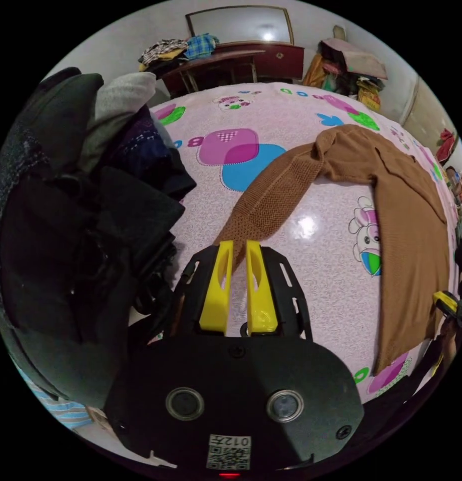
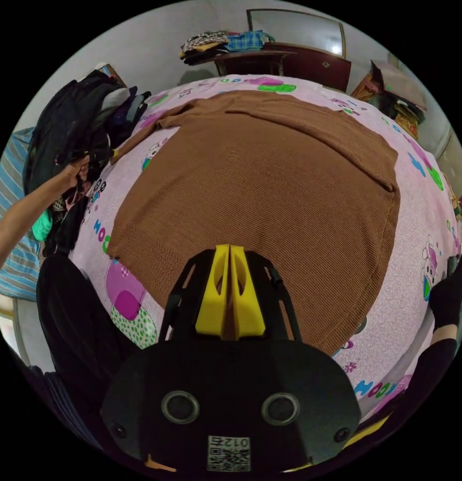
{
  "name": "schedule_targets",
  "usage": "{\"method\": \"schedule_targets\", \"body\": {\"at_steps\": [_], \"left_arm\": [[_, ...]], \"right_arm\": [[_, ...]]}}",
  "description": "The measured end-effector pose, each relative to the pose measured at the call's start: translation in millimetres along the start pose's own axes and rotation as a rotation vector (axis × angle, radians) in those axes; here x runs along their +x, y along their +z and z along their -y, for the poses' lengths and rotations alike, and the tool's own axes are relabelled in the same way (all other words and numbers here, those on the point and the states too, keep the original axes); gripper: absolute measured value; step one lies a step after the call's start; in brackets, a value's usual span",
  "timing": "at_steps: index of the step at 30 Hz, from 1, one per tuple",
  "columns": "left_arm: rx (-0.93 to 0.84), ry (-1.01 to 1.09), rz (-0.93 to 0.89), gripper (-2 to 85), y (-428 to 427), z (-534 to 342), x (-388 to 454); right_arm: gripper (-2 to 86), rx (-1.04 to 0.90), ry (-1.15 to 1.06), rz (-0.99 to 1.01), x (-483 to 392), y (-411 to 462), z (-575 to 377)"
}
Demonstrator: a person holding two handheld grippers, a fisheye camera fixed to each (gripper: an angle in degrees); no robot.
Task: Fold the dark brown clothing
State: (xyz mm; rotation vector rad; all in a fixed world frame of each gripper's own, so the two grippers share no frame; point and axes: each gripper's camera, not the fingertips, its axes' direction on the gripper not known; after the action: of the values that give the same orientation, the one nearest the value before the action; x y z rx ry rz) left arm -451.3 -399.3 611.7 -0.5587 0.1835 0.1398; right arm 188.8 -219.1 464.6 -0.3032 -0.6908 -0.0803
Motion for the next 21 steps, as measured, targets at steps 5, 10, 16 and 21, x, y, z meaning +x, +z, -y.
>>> {"method": "schedule_targets", "body": {"at_steps": [5, 10, 16, 21], "left_arm": [[0.008, 0.022, -0.017, 8.5, 8.0, -0.2, -8.1], [-0.044, 0.125, -0.015, 9.0, 9.0, 11.8, -9.2], [-0.087, 0.168, -0.341, 8.8, -19.0, 26.7, -26.4], [-0.017, 0.198, -0.516, 8.0, -51.9, 35.1, -31.3]], "right_arm": [[-0.9, 0.113, -0.062, 0.110, -21.9, -2.5, 23.5], [-0.8, 0.169, -0.141, 0.254, -66.6, 24.9, 84.0], [2.3, 0.191, 0.049, 0.517, -67.8, 58.8, 153.7], [7.6, 0.142, 0.314, 0.796, -36.1, 69.4, 191.7]]}}
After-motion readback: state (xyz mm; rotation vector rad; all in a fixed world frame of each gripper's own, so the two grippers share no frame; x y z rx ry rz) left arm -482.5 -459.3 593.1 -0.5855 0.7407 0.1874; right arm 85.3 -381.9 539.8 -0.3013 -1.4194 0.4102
